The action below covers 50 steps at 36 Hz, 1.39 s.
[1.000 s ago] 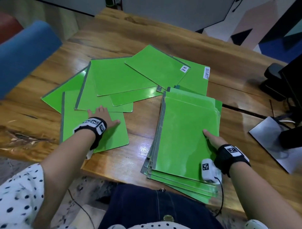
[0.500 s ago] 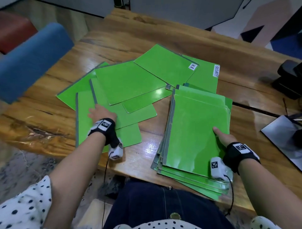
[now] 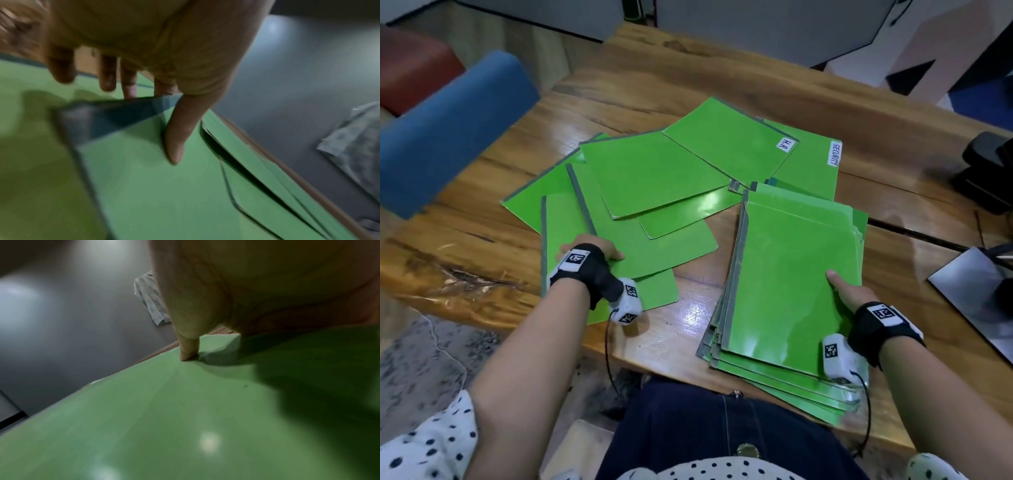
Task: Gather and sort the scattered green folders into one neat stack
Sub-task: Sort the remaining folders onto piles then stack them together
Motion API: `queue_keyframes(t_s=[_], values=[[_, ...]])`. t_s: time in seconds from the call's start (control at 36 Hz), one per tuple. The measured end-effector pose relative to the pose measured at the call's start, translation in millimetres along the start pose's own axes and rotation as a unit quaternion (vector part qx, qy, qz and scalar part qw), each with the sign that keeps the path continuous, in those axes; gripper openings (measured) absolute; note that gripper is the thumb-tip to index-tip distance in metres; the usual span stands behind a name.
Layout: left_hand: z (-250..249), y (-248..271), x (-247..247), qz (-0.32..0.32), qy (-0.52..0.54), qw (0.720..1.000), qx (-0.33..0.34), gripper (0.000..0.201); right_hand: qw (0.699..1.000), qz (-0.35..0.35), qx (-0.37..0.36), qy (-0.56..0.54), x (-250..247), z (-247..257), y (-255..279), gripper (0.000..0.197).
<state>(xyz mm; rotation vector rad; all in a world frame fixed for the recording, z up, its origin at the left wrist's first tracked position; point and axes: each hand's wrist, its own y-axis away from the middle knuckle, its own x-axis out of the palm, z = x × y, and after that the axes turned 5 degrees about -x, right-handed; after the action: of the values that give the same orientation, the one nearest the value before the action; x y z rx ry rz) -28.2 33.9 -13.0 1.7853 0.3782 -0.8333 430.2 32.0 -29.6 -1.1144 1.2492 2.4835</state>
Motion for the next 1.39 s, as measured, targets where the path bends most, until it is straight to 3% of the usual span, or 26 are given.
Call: queue_keyframes(t_s=[0.06,0.14,0.44,0.56,0.64,0.89,1.06,1.39], values=[[10,0,-12,-0.034,-0.046,0.998,-0.031,0.089,1.0,0.003,-0.001,0.001,0,1,0,0.099],[27,21,-25,-0.021,-0.066,0.997,-0.023,0.072,1.0,0.006,-0.003,0.002,0,1,0,0.098],[53,32,-30,0.03,0.045,0.998,-0.024,0.059,1.0,-0.007,-0.005,0.011,1,0,0,0.1],[43,47,-37,-0.041,0.085,0.996,-0.002,0.05,1.0,-0.009,-0.006,0.023,0,0,0,0.098],[34,64,-48,-0.129,0.107,0.985,0.028,0.037,1.0,-0.014,-0.008,0.027,0,0,0,0.098],[4,152,-79,-0.306,0.004,0.94,0.152,0.025,1.0,-0.012,-0.005,0.027,1,2,-1,0.098],[-11,179,-91,-0.372,-0.06,0.905,0.196,0.033,0.999,-0.015,-0.006,0.033,1,2,0,0.098],[-26,207,-127,-0.418,-0.109,0.87,0.238,0.034,1.0,-0.006,-0.009,0.02,1,2,2,0.098]])
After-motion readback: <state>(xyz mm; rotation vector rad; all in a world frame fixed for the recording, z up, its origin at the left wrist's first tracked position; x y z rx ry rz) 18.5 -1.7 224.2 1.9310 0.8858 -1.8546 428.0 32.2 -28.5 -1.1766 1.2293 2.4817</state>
